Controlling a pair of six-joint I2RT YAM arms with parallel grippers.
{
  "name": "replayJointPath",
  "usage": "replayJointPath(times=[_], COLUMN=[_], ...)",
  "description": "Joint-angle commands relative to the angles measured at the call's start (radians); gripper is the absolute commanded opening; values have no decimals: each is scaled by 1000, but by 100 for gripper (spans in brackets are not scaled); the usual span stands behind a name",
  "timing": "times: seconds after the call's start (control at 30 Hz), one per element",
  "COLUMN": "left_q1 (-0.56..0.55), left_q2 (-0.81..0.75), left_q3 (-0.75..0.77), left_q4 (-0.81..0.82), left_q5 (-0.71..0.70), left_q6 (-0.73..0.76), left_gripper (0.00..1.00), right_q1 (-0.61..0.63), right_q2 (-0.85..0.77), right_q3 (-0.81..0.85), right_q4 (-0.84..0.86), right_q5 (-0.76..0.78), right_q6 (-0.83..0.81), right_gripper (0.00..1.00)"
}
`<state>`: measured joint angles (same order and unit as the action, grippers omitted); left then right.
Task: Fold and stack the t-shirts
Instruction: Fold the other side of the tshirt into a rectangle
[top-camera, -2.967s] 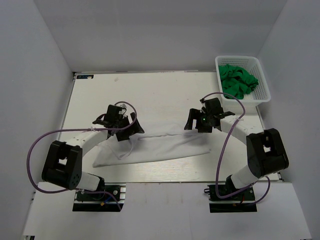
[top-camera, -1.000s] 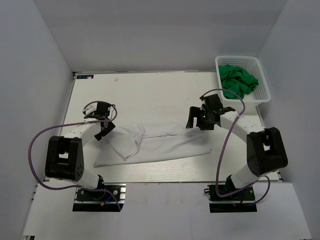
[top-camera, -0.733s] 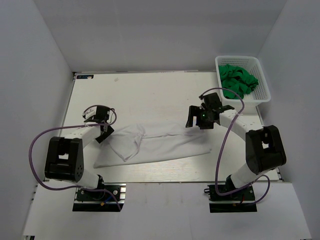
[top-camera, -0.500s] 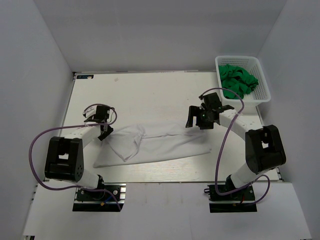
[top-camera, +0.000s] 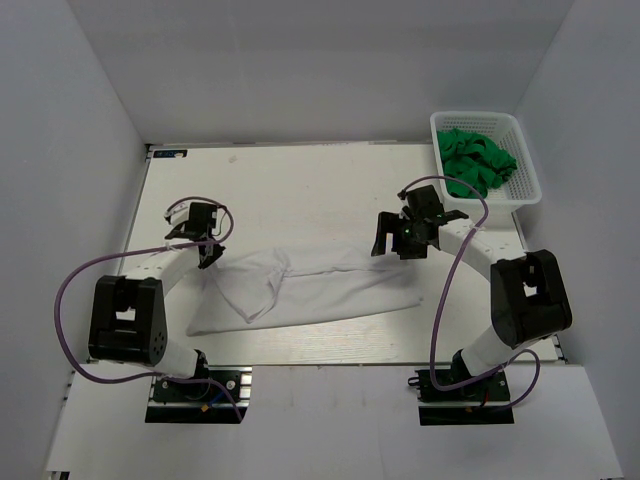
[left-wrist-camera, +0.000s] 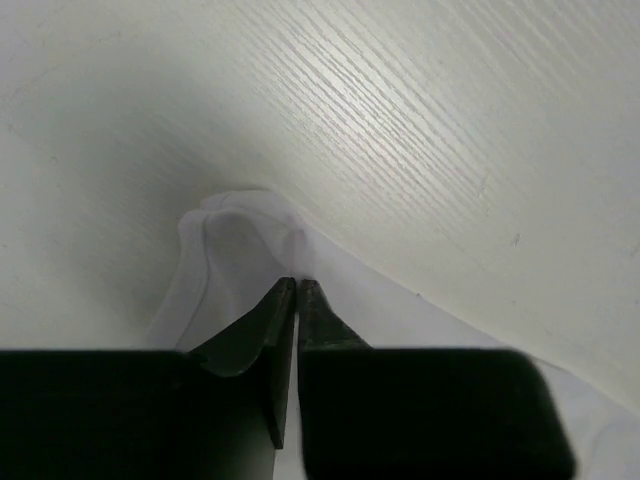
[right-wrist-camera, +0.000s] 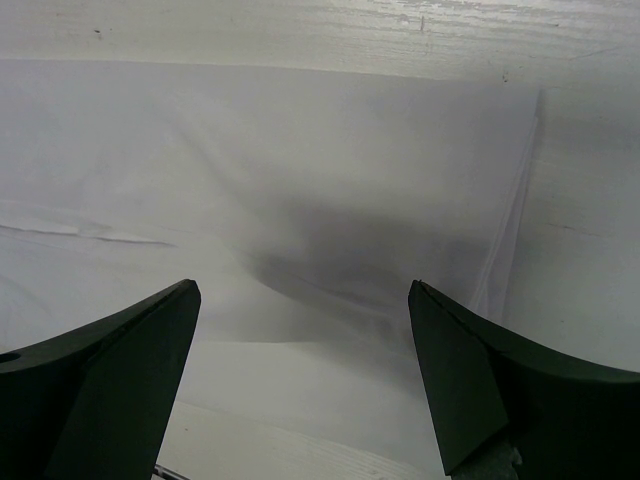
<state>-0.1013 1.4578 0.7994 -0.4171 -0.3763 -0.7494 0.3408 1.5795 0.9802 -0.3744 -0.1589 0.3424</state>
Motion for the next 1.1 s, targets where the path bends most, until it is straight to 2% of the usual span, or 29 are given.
replayJointPath(times=[0.0, 0.03, 0.07, 0.17, 0.33, 0.67, 0.93, 1.07], left_q1=[11, 11, 11, 11, 11, 51, 80, 101], left_q2=[15, 15, 28, 41, -23, -47, 50, 113], left_q3=[14, 14, 14, 23, 23, 66, 77, 121], left_q4=[9, 9, 9, -9, -9, 9, 18, 28], left_q5=[11, 11, 11, -21, -76, -46, -61, 17], left_q6=[16, 16, 4, -7, -18, 25, 56, 97], left_gripper=[16, 10, 0, 0, 0, 0, 0, 0], right_q1=[-2, -2, -2, -2, -2, -2, -3, -5], right_q2=[16, 14, 14, 14, 33, 74, 79, 79], right_q3=[29, 29, 28, 29, 31, -23, -23, -17], right_q4=[-17, -20, -18, -23, -21, 3, 9, 9], right_q5=[5, 5, 5, 9, 18, 30, 44, 38], right_q6=[-10, -6, -8, -10, -3, 23, 27, 21], right_gripper=[90, 90, 90, 90, 90, 90, 90, 90])
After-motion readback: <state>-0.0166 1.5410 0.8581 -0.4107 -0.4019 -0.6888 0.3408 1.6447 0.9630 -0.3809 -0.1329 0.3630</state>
